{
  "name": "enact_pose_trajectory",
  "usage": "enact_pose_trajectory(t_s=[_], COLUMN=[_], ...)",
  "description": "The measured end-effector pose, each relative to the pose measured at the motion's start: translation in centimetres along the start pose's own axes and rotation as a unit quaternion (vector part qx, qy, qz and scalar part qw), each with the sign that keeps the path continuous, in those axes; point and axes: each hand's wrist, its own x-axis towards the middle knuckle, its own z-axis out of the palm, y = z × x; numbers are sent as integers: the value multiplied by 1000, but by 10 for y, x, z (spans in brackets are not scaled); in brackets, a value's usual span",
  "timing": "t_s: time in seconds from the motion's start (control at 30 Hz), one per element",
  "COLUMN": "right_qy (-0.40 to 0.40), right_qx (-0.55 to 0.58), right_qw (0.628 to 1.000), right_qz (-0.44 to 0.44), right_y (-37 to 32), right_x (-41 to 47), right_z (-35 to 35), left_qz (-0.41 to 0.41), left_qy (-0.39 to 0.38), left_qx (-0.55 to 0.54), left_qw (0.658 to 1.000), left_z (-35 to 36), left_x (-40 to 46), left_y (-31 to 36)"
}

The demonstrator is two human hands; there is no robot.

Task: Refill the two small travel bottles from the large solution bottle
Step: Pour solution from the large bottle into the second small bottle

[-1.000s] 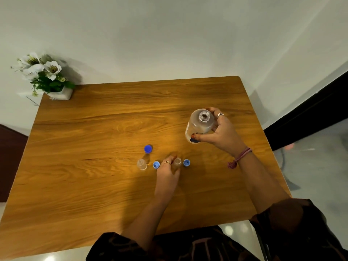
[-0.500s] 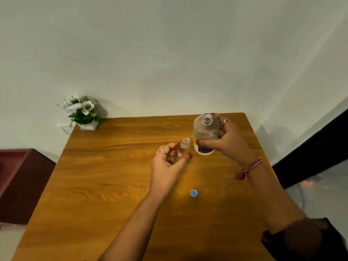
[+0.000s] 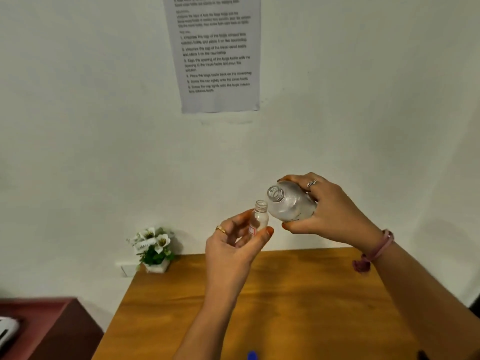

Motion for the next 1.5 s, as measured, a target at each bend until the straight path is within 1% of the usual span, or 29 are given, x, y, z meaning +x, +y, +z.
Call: enact_pose_trajectory(t_s=[0.3, 0.6, 1.0, 1.5], right_qy=[-26, -22, -15, -15], right_qx=[-77, -139, -182, -204], right_qw=[995, 986, 976, 971], right_qz=[-58, -87, -118, -125], right_y=[-21, -27, -18, -24], right_x=[22, 33, 44, 46], right_z=[-12, -22, -31, -35], left_qz=[15, 17, 9, 11], left_qy=[9, 8, 4, 0], left_qx=[-6, -4, 1, -6], left_qw=[1000, 1000, 1000, 1000], left_z=[-10, -8, 1, 3], left_x=[8, 16, 23, 22], left_y=[16, 18, 13, 13])
